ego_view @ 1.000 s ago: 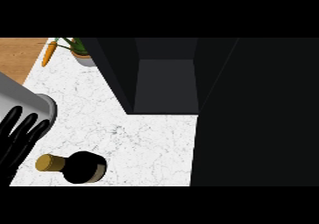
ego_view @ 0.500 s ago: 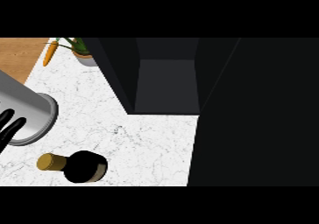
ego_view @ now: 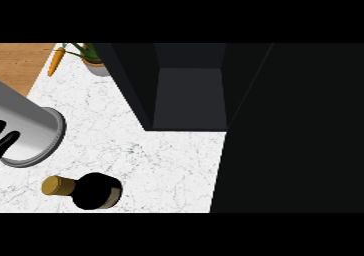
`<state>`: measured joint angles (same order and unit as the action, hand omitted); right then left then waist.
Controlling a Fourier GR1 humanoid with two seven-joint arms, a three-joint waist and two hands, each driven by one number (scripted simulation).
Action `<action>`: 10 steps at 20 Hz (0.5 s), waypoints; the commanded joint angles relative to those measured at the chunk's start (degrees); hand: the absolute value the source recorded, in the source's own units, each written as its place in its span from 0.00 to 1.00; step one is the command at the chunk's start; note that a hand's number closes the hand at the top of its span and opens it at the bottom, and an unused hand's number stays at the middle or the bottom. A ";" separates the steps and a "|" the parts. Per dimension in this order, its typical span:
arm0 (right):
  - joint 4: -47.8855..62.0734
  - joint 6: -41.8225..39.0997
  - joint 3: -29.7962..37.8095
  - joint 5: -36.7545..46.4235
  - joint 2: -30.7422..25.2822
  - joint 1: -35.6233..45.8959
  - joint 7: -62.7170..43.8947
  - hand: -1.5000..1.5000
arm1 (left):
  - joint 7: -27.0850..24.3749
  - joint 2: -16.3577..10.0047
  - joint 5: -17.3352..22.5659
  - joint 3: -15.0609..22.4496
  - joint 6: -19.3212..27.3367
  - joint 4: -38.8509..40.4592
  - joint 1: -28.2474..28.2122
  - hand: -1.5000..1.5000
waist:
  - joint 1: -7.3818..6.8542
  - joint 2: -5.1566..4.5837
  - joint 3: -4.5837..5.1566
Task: Pick up the wine, place it into the cabinet and close the cabinet
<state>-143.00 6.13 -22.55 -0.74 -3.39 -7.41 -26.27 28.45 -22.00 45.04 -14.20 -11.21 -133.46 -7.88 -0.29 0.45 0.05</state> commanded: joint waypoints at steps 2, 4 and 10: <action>-9.96 3.55 -4.27 7.37 -0.60 0.18 -7.88 0.00 | 3.49 -0.58 5.72 -1.75 1.96 -6.32 0.76 0.00 | 0.44 0.00 0.01; -9.28 3.33 -3.71 6.60 -1.49 1.14 -7.27 0.00 | 4.09 0.31 5.39 -1.78 2.20 -8.41 -1.10 0.00 | 0.17 0.02 -0.01; -7.38 7.05 -5.94 9.67 -1.71 5.72 -9.26 0.00 | 2.49 1.74 2.97 -1.84 -0.14 -4.41 -0.76 0.00 | 0.23 -0.13 0.02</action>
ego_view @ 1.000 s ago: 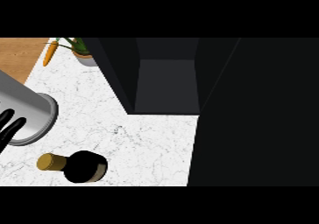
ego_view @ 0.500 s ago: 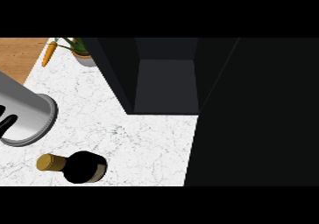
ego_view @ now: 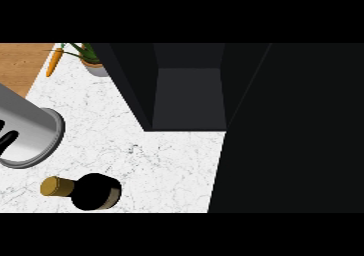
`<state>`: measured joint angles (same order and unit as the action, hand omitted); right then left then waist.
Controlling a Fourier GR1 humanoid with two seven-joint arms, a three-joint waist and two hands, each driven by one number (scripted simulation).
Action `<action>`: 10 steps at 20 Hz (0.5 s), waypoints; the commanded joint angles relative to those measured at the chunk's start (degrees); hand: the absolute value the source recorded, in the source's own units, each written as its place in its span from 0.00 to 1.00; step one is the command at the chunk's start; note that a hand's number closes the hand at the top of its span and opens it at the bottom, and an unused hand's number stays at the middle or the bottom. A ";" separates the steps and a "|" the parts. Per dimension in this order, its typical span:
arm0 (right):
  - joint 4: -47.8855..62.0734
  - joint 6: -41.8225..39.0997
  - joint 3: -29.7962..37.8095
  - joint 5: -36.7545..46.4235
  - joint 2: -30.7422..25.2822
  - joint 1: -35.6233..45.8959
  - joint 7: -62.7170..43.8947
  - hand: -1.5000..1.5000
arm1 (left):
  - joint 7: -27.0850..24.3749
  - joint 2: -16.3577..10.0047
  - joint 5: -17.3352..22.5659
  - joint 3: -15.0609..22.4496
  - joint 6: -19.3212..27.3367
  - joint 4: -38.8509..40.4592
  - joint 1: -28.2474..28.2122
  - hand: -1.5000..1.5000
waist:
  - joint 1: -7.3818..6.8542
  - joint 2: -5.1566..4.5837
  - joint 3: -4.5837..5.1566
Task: Pick up the wine, place it into the cabinet and close the cabinet
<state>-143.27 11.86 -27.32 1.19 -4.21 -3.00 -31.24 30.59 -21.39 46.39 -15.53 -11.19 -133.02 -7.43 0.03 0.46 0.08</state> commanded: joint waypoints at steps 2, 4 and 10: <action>-7.00 1.18 0.64 6.39 -2.17 0.39 -2.77 0.00 | -2.26 1.41 1.31 -1.41 -4.23 -0.40 -0.77 0.00 | 0.14 -0.19 0.00; -11.40 2.28 -1.14 7.07 -3.29 0.95 -7.51 0.00 | -1.80 1.85 0.77 -1.44 -4.20 -0.73 -2.08 0.00 | 0.18 -0.10 0.02; -9.99 4.20 -3.38 8.16 -4.70 -0.93 -3.92 0.00 | -5.05 3.48 -2.50 -0.14 -9.81 5.30 -2.63 0.00 | 0.61 -0.16 -0.01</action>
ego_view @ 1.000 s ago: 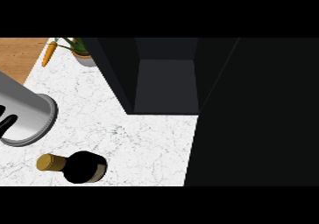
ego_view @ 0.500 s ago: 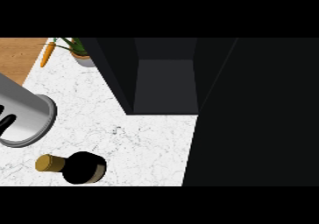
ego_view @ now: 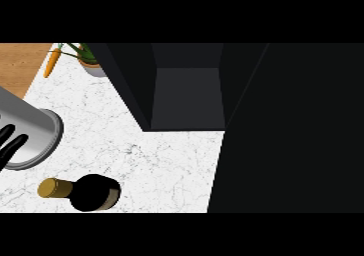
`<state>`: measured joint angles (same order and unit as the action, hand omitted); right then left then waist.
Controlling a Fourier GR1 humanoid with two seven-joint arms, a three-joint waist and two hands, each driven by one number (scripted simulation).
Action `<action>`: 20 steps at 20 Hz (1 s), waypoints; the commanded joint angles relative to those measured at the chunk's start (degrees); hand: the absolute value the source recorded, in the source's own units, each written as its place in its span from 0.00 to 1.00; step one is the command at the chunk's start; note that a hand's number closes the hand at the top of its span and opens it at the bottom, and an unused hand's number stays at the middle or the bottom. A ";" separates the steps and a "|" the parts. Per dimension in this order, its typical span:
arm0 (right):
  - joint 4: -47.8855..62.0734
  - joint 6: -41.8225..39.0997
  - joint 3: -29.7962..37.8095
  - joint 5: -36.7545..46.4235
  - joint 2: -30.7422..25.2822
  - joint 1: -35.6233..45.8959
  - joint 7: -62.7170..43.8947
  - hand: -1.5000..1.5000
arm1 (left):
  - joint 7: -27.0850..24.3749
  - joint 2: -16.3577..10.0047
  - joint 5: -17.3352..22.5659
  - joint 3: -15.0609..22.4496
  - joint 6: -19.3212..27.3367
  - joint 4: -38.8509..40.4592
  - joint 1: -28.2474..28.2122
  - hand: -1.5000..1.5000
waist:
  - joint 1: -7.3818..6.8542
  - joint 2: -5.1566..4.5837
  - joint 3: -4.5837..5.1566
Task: Pick up the wine, place it into the cabinet and close the cabinet
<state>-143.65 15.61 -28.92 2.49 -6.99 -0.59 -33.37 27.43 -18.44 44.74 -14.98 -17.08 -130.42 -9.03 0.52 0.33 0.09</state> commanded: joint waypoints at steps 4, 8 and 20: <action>-9.13 1.86 -3.33 7.80 -2.66 -2.38 -2.05 0.00 | -4.85 1.65 -4.34 -0.79 -7.03 7.41 -1.05 0.00 | 0.28 -0.07 0.00; -11.56 2.93 -2.12 6.71 -3.87 0.73 -6.64 0.00 | -8.13 5.27 -10.67 1.95 -7.73 10.17 -0.78 0.00 | 0.36 -0.10 0.02; -10.59 4.86 -0.88 4.72 -6.92 2.70 -5.76 0.00 | -24.30 9.92 -23.79 0.35 -17.69 21.46 -7.07 0.00 | -0.11 -0.11 -0.04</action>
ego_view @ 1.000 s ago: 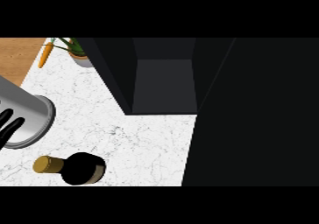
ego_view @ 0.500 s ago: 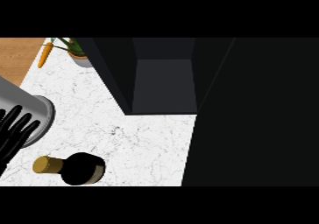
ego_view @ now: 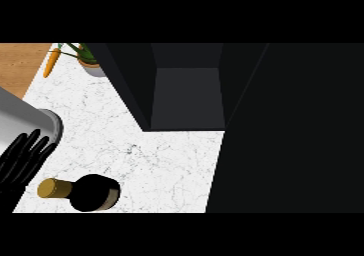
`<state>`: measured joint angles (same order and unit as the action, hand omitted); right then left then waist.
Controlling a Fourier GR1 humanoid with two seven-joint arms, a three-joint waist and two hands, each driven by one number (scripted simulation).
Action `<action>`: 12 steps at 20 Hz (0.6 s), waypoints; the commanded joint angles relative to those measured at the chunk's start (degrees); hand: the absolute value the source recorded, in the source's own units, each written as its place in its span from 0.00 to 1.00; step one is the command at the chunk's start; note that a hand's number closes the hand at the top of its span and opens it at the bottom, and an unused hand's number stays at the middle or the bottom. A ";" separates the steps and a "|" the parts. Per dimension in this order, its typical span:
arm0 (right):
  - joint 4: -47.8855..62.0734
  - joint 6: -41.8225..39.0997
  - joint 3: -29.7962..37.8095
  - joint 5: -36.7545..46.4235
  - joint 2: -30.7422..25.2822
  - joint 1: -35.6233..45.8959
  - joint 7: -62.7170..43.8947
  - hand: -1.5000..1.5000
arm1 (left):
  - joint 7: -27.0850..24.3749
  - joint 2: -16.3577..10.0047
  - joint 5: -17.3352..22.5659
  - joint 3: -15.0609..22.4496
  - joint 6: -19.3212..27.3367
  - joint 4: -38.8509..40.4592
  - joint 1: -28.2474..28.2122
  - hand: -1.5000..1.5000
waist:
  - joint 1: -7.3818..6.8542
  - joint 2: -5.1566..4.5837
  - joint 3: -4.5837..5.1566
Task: Pick up the wine, place it into the cabinet and close the cabinet
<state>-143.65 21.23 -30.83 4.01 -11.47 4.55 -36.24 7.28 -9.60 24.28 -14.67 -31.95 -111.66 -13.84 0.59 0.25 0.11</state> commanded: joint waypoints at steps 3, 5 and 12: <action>-9.48 1.19 -2.54 6.60 -1.97 -1.89 -3.75 0.00 | -7.06 0.01 -3.84 -2.51 -4.64 6.87 -2.53 0.00 | -0.14 0.01 -0.02; -11.71 2.17 -4.35 8.50 -2.80 -1.68 -5.86 0.00 | -7.83 0.07 -5.51 -2.02 -4.32 8.66 -0.61 0.00 | 0.25 0.11 0.01; -12.43 2.83 -1.30 4.42 -4.78 -1.73 -4.83 0.00 | -16.76 1.94 -14.39 -0.59 -5.50 19.15 1.78 0.00 | 0.29 -0.01 -0.01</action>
<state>-143.89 23.96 -32.53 4.68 -14.53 4.41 -35.86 -4.81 -9.47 15.08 -16.51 -37.56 -96.63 -12.83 0.87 0.27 0.09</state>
